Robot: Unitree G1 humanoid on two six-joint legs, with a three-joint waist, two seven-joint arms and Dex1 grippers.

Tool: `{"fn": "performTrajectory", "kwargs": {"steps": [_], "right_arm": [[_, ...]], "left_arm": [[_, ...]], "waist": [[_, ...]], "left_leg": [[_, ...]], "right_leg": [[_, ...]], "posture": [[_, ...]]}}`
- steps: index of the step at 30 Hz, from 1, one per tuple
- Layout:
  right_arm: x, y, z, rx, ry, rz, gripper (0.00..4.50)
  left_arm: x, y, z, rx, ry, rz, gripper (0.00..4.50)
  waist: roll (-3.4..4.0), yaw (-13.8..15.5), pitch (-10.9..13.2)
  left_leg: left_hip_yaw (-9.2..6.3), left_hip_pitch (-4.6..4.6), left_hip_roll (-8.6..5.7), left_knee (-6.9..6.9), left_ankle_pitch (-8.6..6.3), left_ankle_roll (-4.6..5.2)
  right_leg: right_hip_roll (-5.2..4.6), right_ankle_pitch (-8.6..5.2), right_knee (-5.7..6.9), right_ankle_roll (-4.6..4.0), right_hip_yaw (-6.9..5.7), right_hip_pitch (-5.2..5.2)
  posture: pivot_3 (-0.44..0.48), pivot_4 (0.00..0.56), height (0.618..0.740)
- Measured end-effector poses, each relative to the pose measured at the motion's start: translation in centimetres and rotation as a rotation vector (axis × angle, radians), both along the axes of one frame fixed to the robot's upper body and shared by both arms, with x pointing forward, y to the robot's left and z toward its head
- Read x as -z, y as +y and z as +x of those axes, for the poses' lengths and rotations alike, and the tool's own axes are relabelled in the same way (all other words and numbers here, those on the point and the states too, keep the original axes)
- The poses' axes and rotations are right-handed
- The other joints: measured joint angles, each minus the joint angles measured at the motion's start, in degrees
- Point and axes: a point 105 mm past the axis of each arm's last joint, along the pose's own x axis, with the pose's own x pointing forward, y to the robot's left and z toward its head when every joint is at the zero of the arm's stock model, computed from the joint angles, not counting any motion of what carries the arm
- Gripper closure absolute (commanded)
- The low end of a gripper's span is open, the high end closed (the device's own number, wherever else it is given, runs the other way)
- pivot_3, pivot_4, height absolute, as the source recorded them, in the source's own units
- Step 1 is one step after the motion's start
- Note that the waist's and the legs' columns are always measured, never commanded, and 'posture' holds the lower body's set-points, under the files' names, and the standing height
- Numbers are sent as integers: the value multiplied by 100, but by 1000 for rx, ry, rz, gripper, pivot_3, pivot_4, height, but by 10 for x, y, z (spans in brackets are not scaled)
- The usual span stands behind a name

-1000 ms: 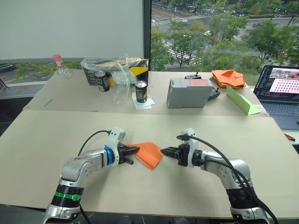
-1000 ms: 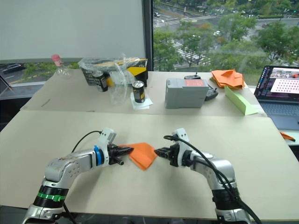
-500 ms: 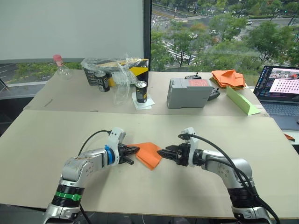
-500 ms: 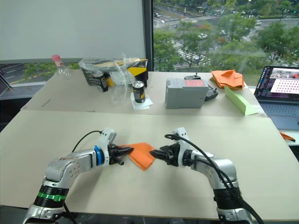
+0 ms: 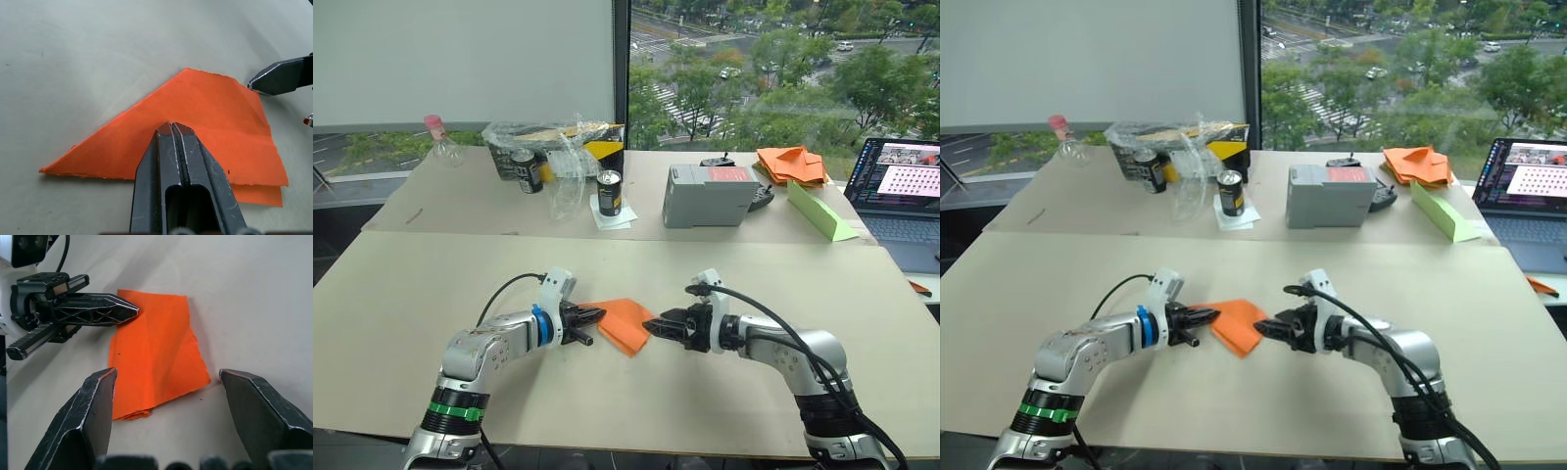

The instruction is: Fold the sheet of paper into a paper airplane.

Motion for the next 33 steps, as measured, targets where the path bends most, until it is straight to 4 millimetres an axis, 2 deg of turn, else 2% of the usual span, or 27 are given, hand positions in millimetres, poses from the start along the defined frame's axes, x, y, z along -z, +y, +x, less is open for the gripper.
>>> {"fn": "performTrajectory", "kwargs": {"steps": [18,22,33], "right_arm": [[-4,17,-5,-19,87,98,791],[-10,16,1,8,90,126,791],[-11,21,-2,-3,120,161,791]], "left_arm": [[1,0,-1,-4,2,-5,4500],[1,0,-1,-4,1,-6,4500],[0,0,0,-3,1,-5,4500]], "waist": [[0,-3,0],[0,-5,0],[0,-8,0]], "left_leg": [[0,0,0,0,0,0],[0,0,0,0,0,0],[0,0,0,-1,0,0]], "right_leg": [[0,0,1,0,0,-1],[0,0,1,0,0,-2],[0,0,1,0,0,-2]], "posture": [[0,150,740],[0,150,740],[0,150,740]]}}
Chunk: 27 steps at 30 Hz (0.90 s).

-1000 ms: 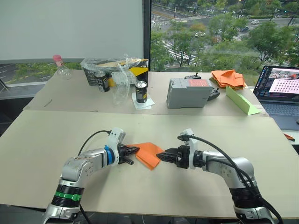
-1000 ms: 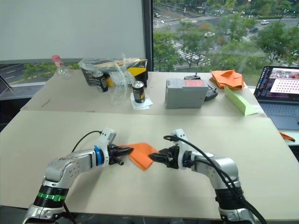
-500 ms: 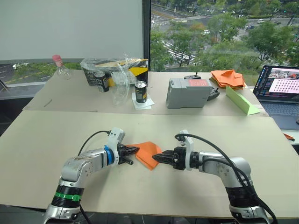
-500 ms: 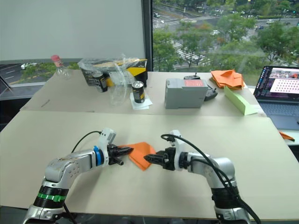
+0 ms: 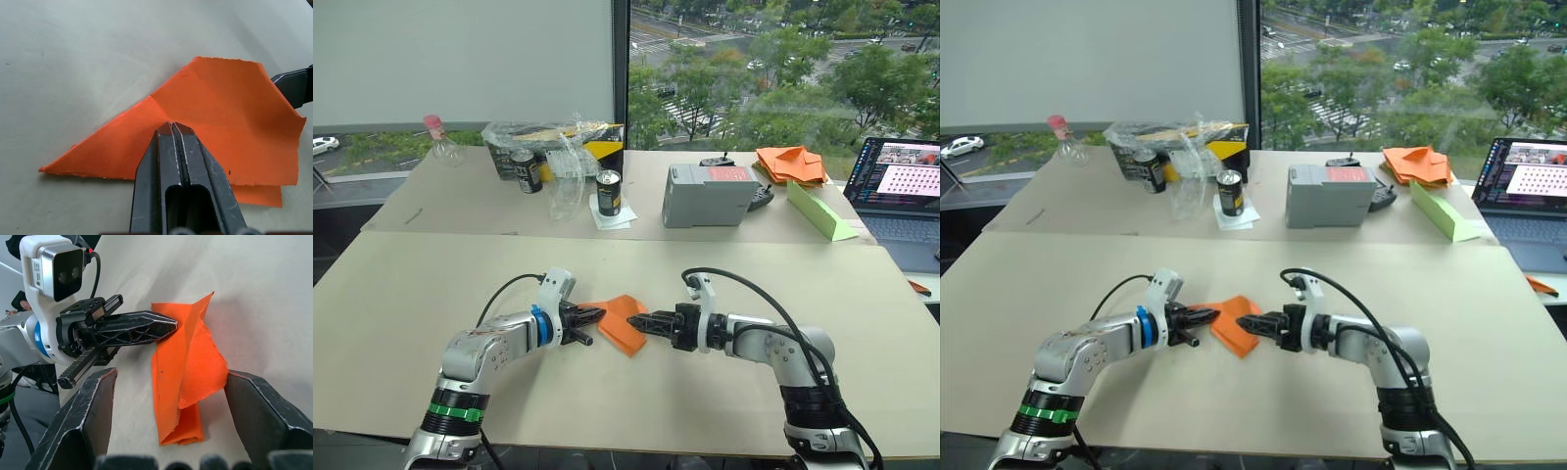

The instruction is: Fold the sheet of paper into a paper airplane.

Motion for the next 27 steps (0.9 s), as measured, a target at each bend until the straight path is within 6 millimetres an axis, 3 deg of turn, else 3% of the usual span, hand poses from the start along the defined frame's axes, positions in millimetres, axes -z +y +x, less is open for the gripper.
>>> {"fn": "performTrajectory", "kwargs": {"steps": [12,27], "right_arm": [[-10,-9,5,37,12,74,791],[-6,4,0,5,8,58,791]], "left_arm": [[0,1,0,0,-2,2,4500],[-1,1,1,2,-3,4,4500]], "waist": [[0,-1,0],[0,4,0]], "left_leg": [[0,-1,0,0,0,0],[0,-1,0,0,0,1]], "right_leg": [[0,0,0,0,0,0],[0,0,0,0,0,0]], "posture": [[0,150,740],[0,150,740]]}}
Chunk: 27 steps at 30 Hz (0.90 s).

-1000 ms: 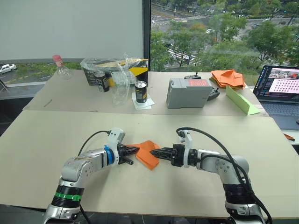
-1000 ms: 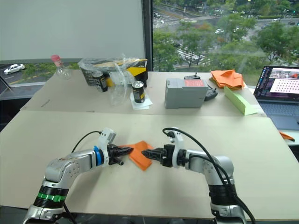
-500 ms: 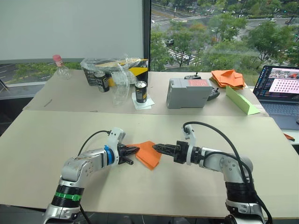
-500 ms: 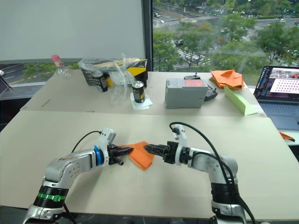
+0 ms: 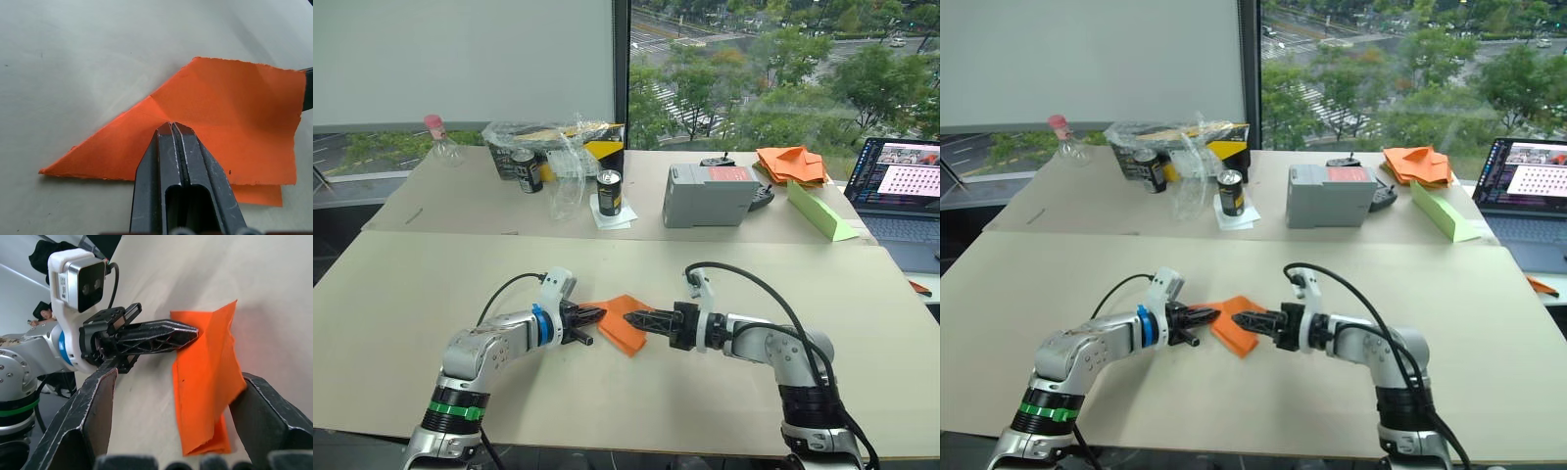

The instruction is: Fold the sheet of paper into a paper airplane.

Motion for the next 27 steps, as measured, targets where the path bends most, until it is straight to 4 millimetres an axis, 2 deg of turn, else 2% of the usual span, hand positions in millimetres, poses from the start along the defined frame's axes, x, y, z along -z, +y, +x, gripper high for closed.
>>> {"fn": "performTrajectory", "kwargs": {"steps": [1,5,12,20,27], "right_arm": [[0,0,1,7,-4,-4,791],[3,-1,3,19,-21,-37,1927],[10,-3,2,19,-27,-78,4411],[12,-4,0,15,-111,-151,4465],[13,-4,-6,-38,-354,-304,4465]], "left_arm": [[0,0,0,0,0,0,4500],[0,0,0,0,0,0,4500],[0,0,0,0,0,0,4500],[0,-1,0,3,0,0,4500],[0,-2,0,12,0,-2,4500]], "waist": [[0,0,0],[0,-2,0],[0,-2,0],[0,4,0],[0,21,0]], "left_leg": [[0,0,0,0,0,0],[0,0,0,0,0,0],[0,0,0,0,0,0],[0,-2,0,0,0,0],[0,-4,-2,0,0,1]], "right_leg": [[0,0,0,0,0,0],[0,0,0,0,0,0],[0,0,0,0,0,0],[0,0,-3,0,0,0],[0,0,-9,1,-2,0]], "posture": [[0,150,740],[0,150,740],[0,150,740],[0,150,740],[0,150,740]]}}
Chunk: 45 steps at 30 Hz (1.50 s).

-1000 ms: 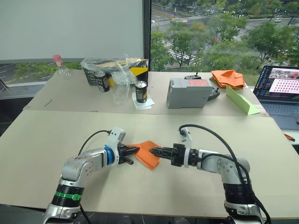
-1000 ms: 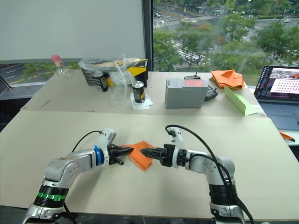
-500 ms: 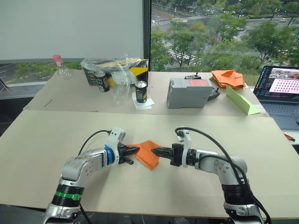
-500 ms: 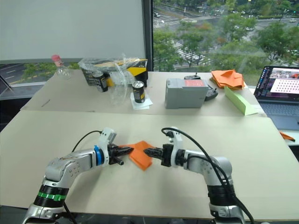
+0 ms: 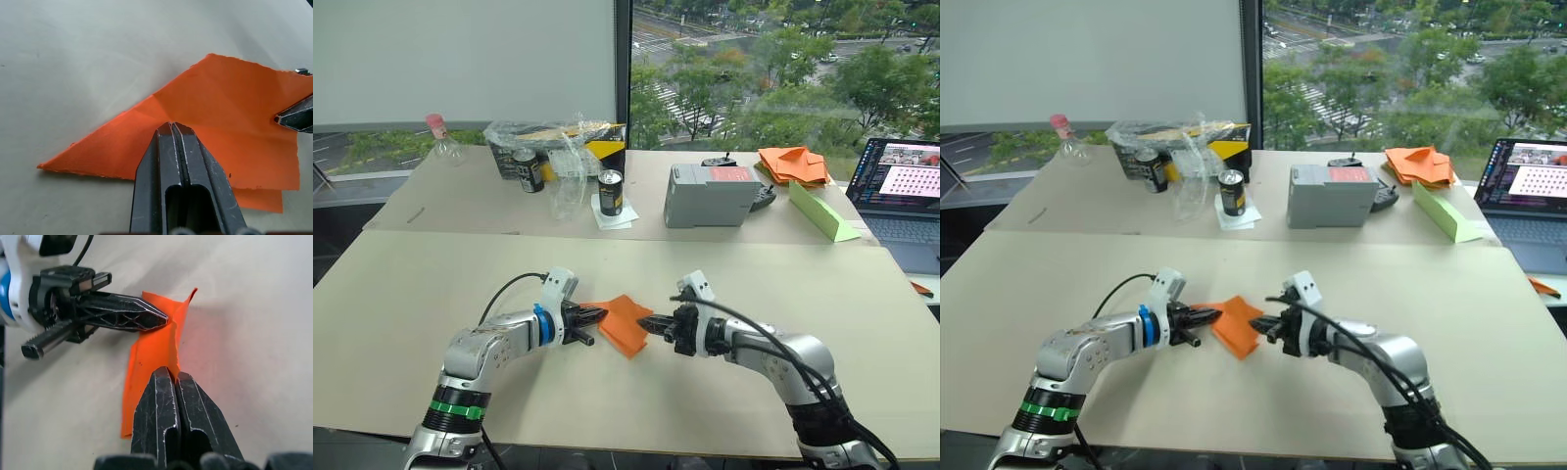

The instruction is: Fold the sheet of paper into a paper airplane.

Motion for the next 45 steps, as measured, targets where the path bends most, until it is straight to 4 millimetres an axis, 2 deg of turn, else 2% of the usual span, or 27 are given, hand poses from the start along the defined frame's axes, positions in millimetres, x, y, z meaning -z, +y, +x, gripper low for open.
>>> {"fn": "performTrajectory", "kwargs": {"steps": [10,19,29,36,42,45], "right_arm": [[-3,2,-2,-154,-511,-260,4465],[5,-2,4,-339,-931,-496,4465],[13,-4,1,-535,-1173,-635,4465],[12,-5,1,-700,-1418,-783,4465],[12,-5,1,-745,-1495,-810,4465],[13,-5,1,-753,-1497,-811,4465]], "left_arm": [[0,-1,0,6,2,0,4500],[0,-1,1,7,3,1,4500],[0,-2,1,9,4,0,4500],[0,-2,0,8,6,-1,4500],[2,2,-1,-2,25,-3,4500],[2,9,-5,-6,54,-17,4500]], "waist": [[0,3,0],[-1,0,0],[-1,8,0],[-1,5,-1],[-6,-13,-4],[-6,-13,-4]], "left_leg": [[0,1,0,0,1,-1],[3,3,0,0,3,-5],[3,3,0,1,10,-17],[4,8,-1,1,23,-40],[4,41,0,-2,22,-39],[3,67,1,-9,2,-4]], "right_leg": [[0,0,-3,0,-1,1],[0,0,-4,0,0,3],[-1,0,-6,0,0,6],[-1,0,-8,0,1,9],[-1,0,-25,0,0,49],[-1,0,-47,0,-1,84]], "posture": [[0,150,740],[0,150,740],[0,150,740],[0,150,740],[0,150,740],[0,150,740]]}}
